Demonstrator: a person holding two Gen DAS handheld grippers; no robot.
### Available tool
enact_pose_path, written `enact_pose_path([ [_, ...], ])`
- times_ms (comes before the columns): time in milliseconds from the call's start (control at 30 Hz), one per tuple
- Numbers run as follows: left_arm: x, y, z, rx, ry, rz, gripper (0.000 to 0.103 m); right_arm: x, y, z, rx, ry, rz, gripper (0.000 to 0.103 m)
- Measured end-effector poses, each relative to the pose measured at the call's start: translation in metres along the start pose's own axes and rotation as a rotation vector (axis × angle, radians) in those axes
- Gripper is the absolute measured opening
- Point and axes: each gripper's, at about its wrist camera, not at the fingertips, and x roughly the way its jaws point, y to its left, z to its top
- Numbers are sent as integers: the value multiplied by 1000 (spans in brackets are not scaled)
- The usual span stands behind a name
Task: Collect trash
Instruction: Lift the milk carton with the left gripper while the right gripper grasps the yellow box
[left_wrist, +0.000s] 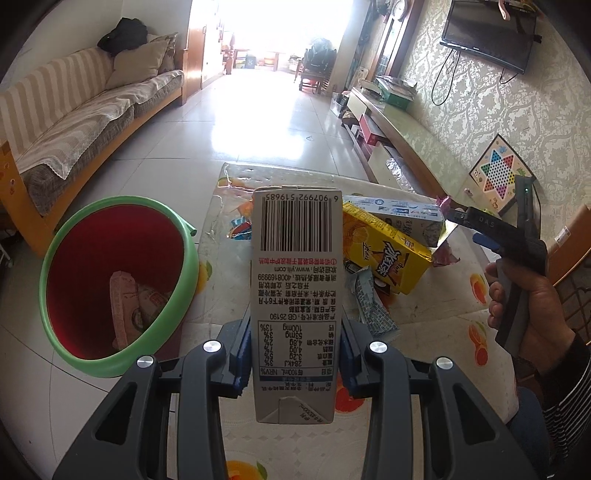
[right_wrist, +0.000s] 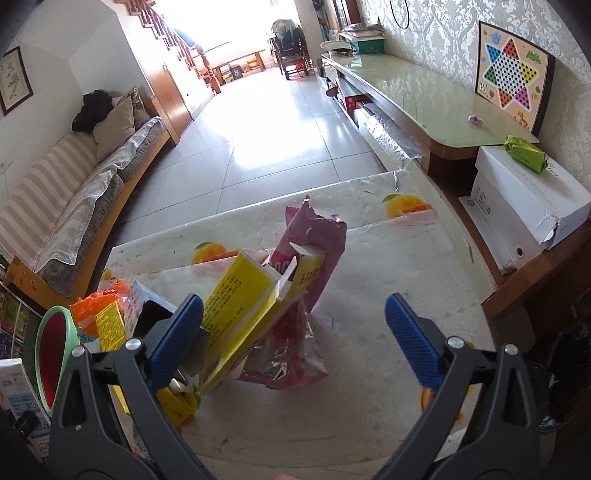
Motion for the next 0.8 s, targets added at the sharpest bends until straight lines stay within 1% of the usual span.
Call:
enact_pose_path([
  [33, -2, 4, 0, -3, 0, 8, 35, 4, 0, 0, 10, 10, 2, 87],
  [67, -4, 6, -2, -4, -1, 14, 35, 9, 1, 0, 19, 24, 5, 84],
  [133, -6, 12, -5, -20, 2, 13, 35, 18, 2, -1, 41, 54, 14, 68],
  [167, -6, 13, -6, -22, 4, 15, 35, 21, 3, -2, 49, 68, 20, 63],
  [233, -6, 15, -9, -20, 7, 21, 35, 27, 4, -5, 54, 92, 32, 39],
  [300, -8, 14, -12, -16, 7, 19, 35, 26, 7, -8, 47, 93, 48, 25],
  [367, -9, 13, -13, -13, 6, 15, 35, 21, 10, -9, 36, 81, 61, 21],
  [433, -10, 12, -13, -9, 4, 10, 35, 13, 11, -9, 25, 65, 78, 14],
  [500, -10, 12, -13, -8, -1, 4, 35, 0, 14, -7, 7, 37, 82, 11],
  [800, -13, 1, -14, 4, -26, -32, 35, -65, 22, 0, -67, -77, 104, 10],
])
